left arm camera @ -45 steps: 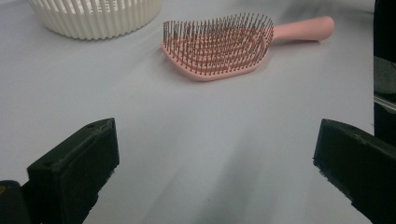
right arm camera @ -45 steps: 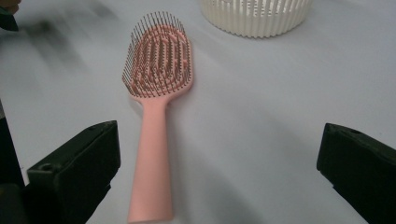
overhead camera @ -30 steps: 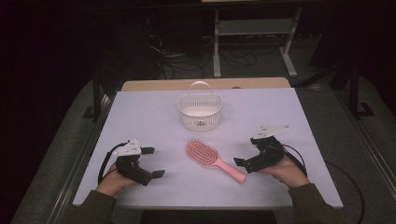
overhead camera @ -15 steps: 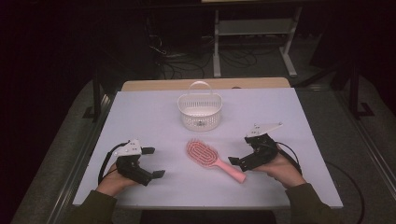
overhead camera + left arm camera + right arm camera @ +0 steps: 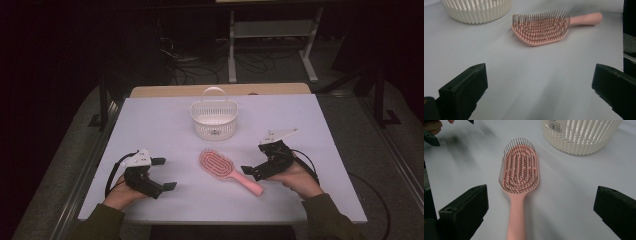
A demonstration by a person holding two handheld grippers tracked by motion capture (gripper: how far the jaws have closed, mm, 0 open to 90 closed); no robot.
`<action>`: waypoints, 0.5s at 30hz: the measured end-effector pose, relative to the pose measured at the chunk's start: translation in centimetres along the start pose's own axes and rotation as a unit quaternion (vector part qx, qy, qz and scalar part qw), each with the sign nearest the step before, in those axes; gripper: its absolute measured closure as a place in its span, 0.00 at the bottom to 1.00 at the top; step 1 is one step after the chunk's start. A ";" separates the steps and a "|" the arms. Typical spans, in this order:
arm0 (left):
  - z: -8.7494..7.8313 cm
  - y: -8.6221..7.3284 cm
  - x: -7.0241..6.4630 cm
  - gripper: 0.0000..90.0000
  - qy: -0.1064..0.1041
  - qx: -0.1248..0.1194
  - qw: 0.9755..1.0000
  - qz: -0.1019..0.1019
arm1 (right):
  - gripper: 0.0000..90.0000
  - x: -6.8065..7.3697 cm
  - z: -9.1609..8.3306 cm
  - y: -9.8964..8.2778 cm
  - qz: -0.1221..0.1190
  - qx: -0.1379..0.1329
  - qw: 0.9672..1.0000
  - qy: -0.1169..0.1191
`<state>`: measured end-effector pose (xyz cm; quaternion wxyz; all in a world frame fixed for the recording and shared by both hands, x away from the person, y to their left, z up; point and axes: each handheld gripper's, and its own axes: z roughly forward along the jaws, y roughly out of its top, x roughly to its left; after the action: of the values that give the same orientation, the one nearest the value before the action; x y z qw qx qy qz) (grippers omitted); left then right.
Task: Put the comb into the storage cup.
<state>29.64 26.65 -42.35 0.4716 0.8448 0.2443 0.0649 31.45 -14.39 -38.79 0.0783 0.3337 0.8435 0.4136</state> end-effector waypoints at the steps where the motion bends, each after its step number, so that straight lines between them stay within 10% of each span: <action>1: 0.0 0.0 0.0 0.00 0.000 0.000 1.000 0.000 | 0.00 0.0 0.0 0.1 0.001 0.001 1.000 -0.001; 15: 0.1 0.0 -0.1 0.00 -0.002 -0.001 1.000 -0.002 | 0.00 0.3 0.4 0.9 -0.003 0.004 1.000 0.002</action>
<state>29.63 26.54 -42.37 0.4731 0.8438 0.2455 0.0627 31.82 -13.58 -38.31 0.0762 0.3308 0.8461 0.4110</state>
